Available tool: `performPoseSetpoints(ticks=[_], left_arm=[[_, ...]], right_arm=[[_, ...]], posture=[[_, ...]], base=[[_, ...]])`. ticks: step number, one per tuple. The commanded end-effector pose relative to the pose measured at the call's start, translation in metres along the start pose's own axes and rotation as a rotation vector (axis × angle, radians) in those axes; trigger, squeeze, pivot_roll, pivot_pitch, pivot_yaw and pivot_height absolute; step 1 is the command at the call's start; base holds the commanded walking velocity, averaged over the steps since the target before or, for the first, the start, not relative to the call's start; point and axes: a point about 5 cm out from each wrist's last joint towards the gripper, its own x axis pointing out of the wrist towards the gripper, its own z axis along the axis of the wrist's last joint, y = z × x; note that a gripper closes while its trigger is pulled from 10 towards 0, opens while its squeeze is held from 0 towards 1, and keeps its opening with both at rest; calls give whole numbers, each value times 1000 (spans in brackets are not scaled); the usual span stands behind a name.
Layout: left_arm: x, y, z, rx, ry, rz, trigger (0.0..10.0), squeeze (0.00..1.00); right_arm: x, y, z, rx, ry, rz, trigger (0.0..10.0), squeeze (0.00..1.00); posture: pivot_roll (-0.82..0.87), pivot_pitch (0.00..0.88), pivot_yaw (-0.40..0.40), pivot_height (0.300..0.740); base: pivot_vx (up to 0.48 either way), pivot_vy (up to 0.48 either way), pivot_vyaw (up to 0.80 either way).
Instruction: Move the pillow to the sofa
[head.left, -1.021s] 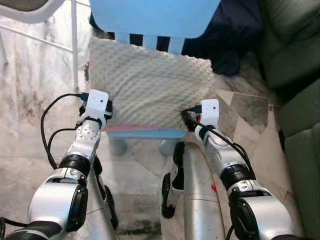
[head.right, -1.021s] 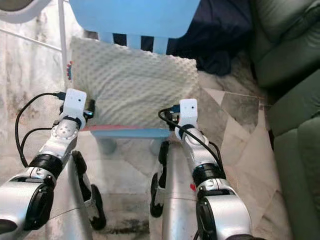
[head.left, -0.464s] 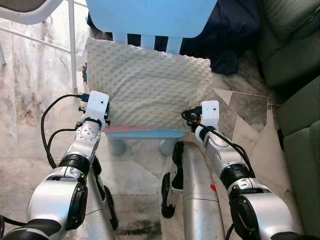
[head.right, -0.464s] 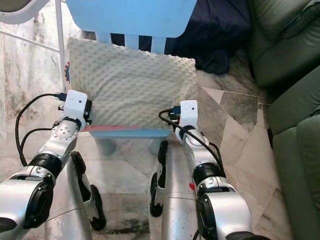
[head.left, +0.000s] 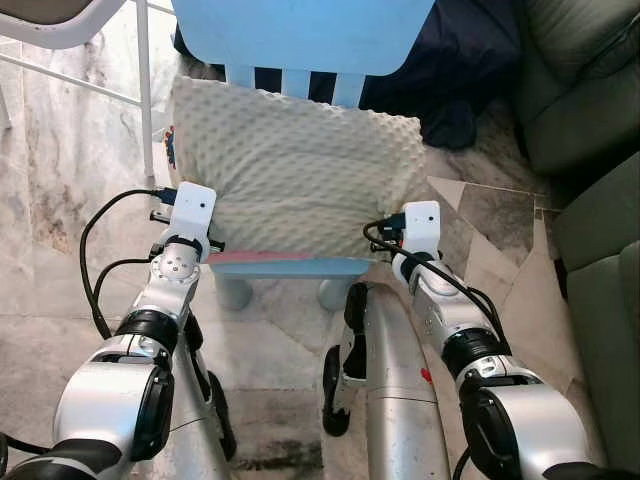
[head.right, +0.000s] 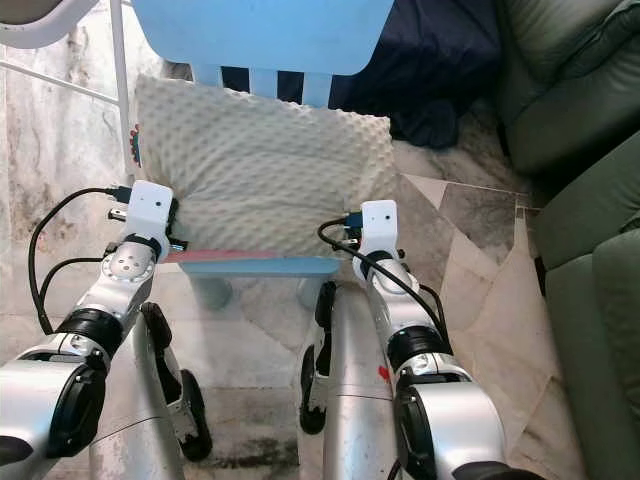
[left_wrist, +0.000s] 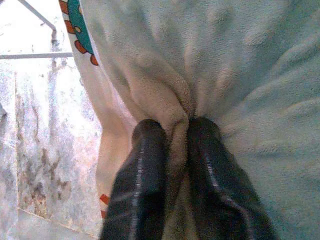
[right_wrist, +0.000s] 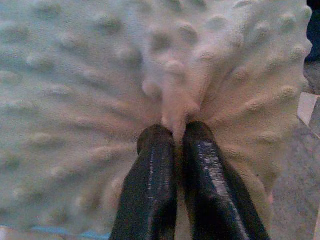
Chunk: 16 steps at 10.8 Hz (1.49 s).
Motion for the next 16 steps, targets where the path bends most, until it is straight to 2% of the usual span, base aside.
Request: performPoseSetpoints(ticks=[1, 3, 4, 5, 7, 8, 10, 12, 13, 14, 15, 16], left_arm=[[-6, -7, -15, -5, 45, 6, 0, 0], [-2, -6, 14, 21, -118, 61, 0, 0], [-2, -5, 16, 22, -131, 68, 0, 0], [-4, 1, 16, 29, -156, 99, 0, 0], [-9, 15, 20, 36, -220, 176, 0, 0], [-19, 11, 28, 80, -311, 183, 0, 0], [-40, 7, 26, 92, -363, 187, 0, 0], [-70, -2, 8, 92, -358, 166, 0, 0], [-92, -11, -9, 88, -309, 93, 0, 0], [-108, -12, -20, 67, -249, 65, 1020, 0], [-126, -13, -28, 66, -212, 36, 10000, 0], [-133, -12, -28, 57, -203, 26, 10000, 0]], right_arm=[[-3, -9, -9, -13, 38, -20, 0, 0], [-2, -18, -2, -24, 21, -31, 0, 0], [-2, -20, -1, -23, 19, -33, 0, 0], [-2, -23, 2, -27, 1, -42, 0, 0], [-1, -28, 16, -28, -84, -58, 0, 0], [-4, -29, 27, -78, -177, -46, 0, 0], [-14, -32, 30, -132, -281, -39, 0, 0], [-44, -34, 19, -238, -370, -54, 0, 0], [-66, -32, 9, -325, -398, -74, 0, 0], [-81, -30, 2, -295, -379, -89, 0, 0], [-98, -25, -8, -290, -332, -93, 3843, 0], [-105, -23, -12, -290, -307, -91, 10000, 0]], posture=[[-46, 292, -136, 506], [-18, 240, -132, 506], [-18, 240, -132, 506], [-6, 192, -125, 506], [-2, 138, -112, 506], [5, 73, -98, 506], [27, 6, -96, 506], [42, 0, -100, 506], [53, 0, -100, 506], [55, 0, -100, 506], [52, 0, -100, 506], [53, 0, -97, 506]], base=[[0, 0, 0], [0, 0, 0], [0, 0, 0], [0, 0, 0], [0, 0, 0], [0, 0, 0], [0, 0, 0], [0, 0, 0], [0, 0, 0], [0, 0, 0], [0, 0, 0], [0, 0, 0]])
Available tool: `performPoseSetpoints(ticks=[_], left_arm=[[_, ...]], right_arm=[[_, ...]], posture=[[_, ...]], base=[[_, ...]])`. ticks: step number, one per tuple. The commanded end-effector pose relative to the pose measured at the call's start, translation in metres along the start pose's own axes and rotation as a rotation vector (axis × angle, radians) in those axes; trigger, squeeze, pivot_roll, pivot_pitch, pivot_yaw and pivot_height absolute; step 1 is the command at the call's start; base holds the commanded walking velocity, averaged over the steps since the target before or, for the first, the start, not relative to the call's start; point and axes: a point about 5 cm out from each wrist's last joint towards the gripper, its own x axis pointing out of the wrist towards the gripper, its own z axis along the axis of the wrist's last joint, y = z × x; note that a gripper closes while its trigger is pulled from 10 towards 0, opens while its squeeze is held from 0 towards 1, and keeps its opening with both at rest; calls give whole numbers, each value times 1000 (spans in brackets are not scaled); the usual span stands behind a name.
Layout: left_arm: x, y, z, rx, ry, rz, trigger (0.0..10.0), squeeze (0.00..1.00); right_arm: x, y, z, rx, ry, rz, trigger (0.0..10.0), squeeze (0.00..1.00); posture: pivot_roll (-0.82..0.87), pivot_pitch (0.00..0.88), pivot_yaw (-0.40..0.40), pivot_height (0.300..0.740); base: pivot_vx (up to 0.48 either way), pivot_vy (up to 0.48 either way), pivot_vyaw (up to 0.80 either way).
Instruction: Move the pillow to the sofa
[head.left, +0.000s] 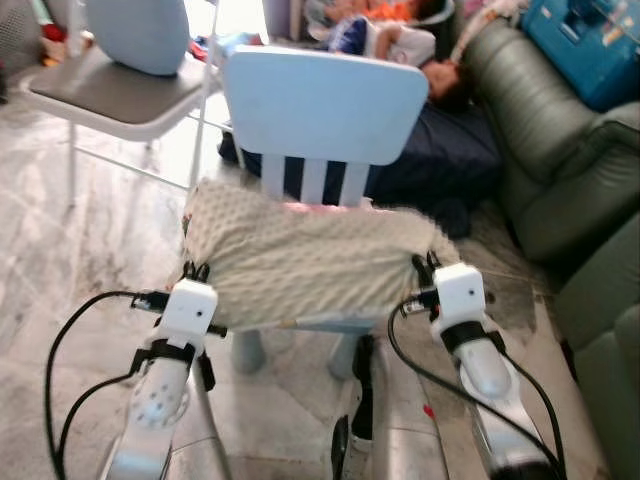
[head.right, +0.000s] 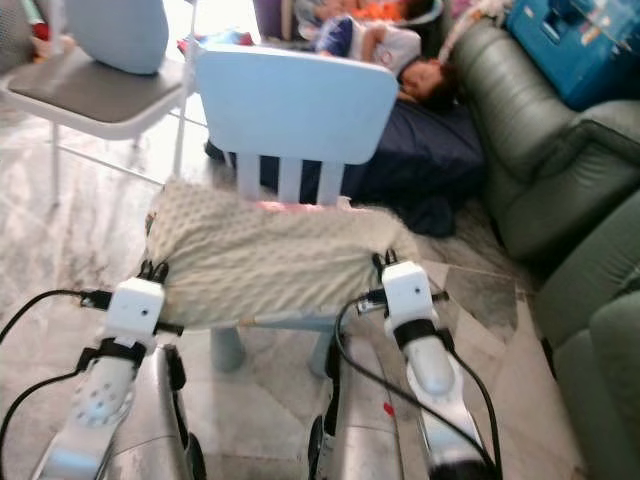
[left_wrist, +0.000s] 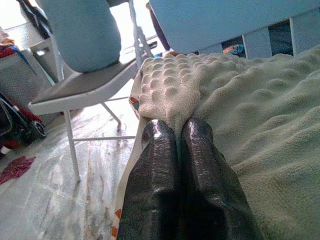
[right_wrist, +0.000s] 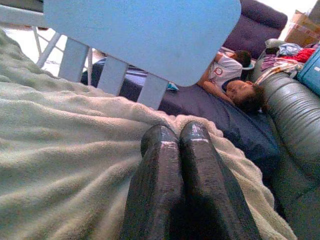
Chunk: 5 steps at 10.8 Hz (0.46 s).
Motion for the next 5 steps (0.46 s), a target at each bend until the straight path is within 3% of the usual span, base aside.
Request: performPoseSetpoints(ticks=[1, 3, 5], left_arm=[[-8, 7, 0, -2, 29, 16, 10000, 0], [-15, 2, -5, -7, 79, -21, 10000, 0], [-3, 5, 2, -3, 70, -37, 10000, 0]], right_arm=[[-8, -10, 3, 2, 2, -49, 10000, 0], [-17, -2, 1, 74, 34, -35, 10000, 0], [-16, -2, 2, 114, 34, -52, 10000, 0]], posture=[[56, 0, -76, 506], [59, 0, -59, 506], [48, 0, -33, 538]], base=[[0, 0, 0], [0, 0, 0], [0, 0, 0]])
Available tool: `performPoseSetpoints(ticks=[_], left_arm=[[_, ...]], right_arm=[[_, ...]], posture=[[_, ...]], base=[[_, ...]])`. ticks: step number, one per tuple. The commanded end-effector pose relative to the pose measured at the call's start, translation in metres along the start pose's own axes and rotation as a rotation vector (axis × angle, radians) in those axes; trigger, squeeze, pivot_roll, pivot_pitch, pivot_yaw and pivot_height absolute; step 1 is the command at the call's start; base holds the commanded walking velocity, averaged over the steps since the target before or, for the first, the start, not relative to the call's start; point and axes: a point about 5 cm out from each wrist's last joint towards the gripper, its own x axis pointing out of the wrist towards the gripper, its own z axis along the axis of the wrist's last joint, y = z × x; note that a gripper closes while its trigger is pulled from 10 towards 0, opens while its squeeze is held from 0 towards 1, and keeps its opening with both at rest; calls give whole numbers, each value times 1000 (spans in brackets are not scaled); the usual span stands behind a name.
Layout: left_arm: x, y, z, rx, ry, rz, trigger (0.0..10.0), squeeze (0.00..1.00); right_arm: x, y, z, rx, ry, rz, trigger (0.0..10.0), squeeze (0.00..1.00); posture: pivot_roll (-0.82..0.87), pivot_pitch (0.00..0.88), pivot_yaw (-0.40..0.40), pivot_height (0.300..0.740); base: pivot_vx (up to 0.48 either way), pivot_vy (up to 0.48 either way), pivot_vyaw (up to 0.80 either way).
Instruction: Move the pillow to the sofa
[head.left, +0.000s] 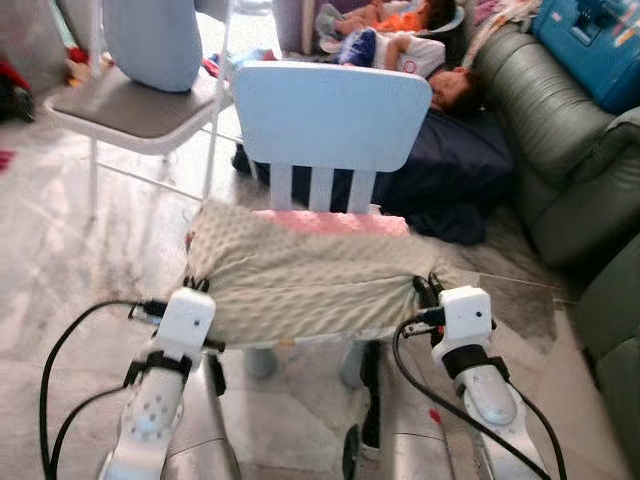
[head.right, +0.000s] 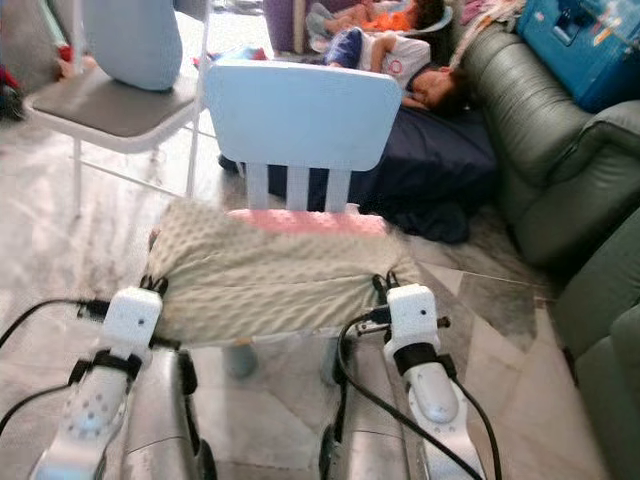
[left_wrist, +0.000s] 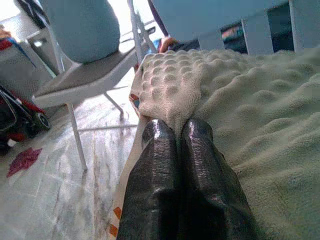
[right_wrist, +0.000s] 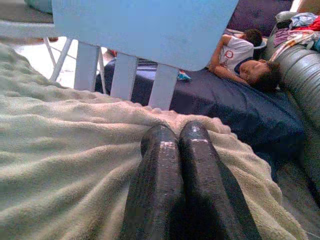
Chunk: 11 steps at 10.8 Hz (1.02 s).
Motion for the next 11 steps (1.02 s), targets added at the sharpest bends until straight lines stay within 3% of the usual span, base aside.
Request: performPoseSetpoints(ticks=[1, 4, 9, 10, 11], left_arm=[[3, 4, 5, 4, -21, 3, 10000, 0], [10, 0, 2, -76, 19, 93, 10000, 0], [19, -8, 5, -81, 0, 44, 10000, 0], [24, -12, 7, -110, -1, -22, 10000, 0], [28, -13, 16, -81, -62, -49, 10000, 0]], right_arm=[[6, -11, 11, 9, -45, -54, 10000, 0], [22, -5, 22, 36, -77, -25, 10000, 0], [32, -6, 25, 58, -78, -18, 10000, 0], [33, -5, 28, 58, -84, -12, 10000, 0], [35, -5, 32, 48, -99, -4, 10000, 0]], posture=[[48, 0, -37, 557], [63, 0, -57, 615], [73, 0, -69, 717], [73, 0, -78, 731], [75, 0, -86, 740]], base=[[0, 0, 0], [0, 0, 0], [0, 0, 0], [0, 0, 0], [0, 0, 0]])
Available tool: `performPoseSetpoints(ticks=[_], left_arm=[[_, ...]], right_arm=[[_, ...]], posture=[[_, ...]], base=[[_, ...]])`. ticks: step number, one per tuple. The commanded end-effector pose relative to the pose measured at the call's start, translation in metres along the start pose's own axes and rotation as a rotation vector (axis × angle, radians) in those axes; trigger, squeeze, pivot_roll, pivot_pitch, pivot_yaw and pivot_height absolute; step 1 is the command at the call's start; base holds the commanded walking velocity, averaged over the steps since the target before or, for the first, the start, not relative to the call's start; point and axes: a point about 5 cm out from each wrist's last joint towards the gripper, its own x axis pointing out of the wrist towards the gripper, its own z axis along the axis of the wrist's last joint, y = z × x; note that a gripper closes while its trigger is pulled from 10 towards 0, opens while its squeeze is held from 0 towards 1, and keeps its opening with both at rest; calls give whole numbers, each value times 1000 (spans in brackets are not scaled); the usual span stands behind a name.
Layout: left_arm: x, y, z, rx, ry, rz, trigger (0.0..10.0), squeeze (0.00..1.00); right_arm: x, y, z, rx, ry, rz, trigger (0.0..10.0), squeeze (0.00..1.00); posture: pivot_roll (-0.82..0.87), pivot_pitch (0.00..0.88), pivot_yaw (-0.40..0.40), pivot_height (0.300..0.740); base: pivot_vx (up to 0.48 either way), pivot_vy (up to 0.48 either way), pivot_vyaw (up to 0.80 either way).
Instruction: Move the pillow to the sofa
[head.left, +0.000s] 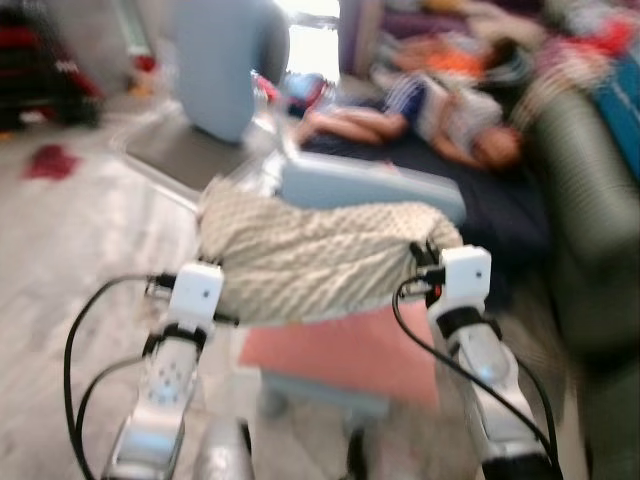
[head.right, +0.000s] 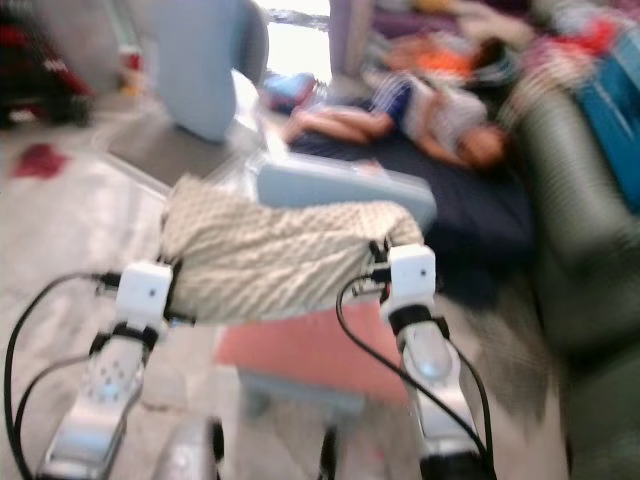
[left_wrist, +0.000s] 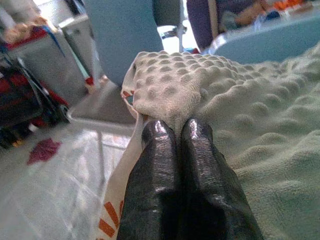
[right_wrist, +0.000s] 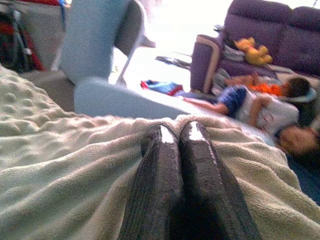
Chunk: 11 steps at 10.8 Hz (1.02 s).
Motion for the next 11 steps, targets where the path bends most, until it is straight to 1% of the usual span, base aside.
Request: performPoseSetpoints(ticks=[1, 2, 3, 4, 5, 6, 7, 9, 11], left_arm=[[4, -4, 4, -14, -16, -30, 10000, 0], [7, -5, 6, -12, -21, -32, 10000, 0], [6, -11, 7, -22, -26, -54, 10000, 0], [2, -16, 6, -44, -20, -77, 10000, 0], [-5, -24, 2, -75, -1, -103, 10000, 0], [-8, -28, 2, -86, 3, -120, 10000, 0], [-8, -30, 2, -106, 7, -136, 10000, 0], [-4, -28, 1, -103, 25, -127, 10000, 0], [-5, -27, 0, -106, 34, -132, 10000, 0]], right_arm=[[4, -3, 10, -3, -36, -3, 10000, 0], [6, -5, 10, -6, -36, -4, 10000, 0], [7, -5, 11, -7, -37, -9, 10000, 0], [5, -4, 11, -5, -35, -9, 10000, 0], [0, -2, 8, 34, -21, -19, 10000, 0], [-4, -1, 7, 52, -12, -29, 10000, 0], [-6, -1, 5, 64, -5, -31, 10000, 0], [-7, -3, 4, 51, 14, -31, 10000, 0], [-6, -6, 4, 46, 22, -34, 10000, 0]], posture=[[71, 0, -89, 740], [65, 0, -91, 740], [52, 0, -84, 740], [44, 0, -78, 740], [36, 0, -74, 740], [28, 0, -71, 740], [25, 0, -71, 740], [17, 0, -75, 740], [17, 0, -78, 740]], base=[[0, 0, 0], [0, 0, 0], [0, 0, 0], [0, 0, 0], [0, 0, 0], [0, 0, 0], [0, 0, 0], [0, 0, 0], [0, 0, -688]])
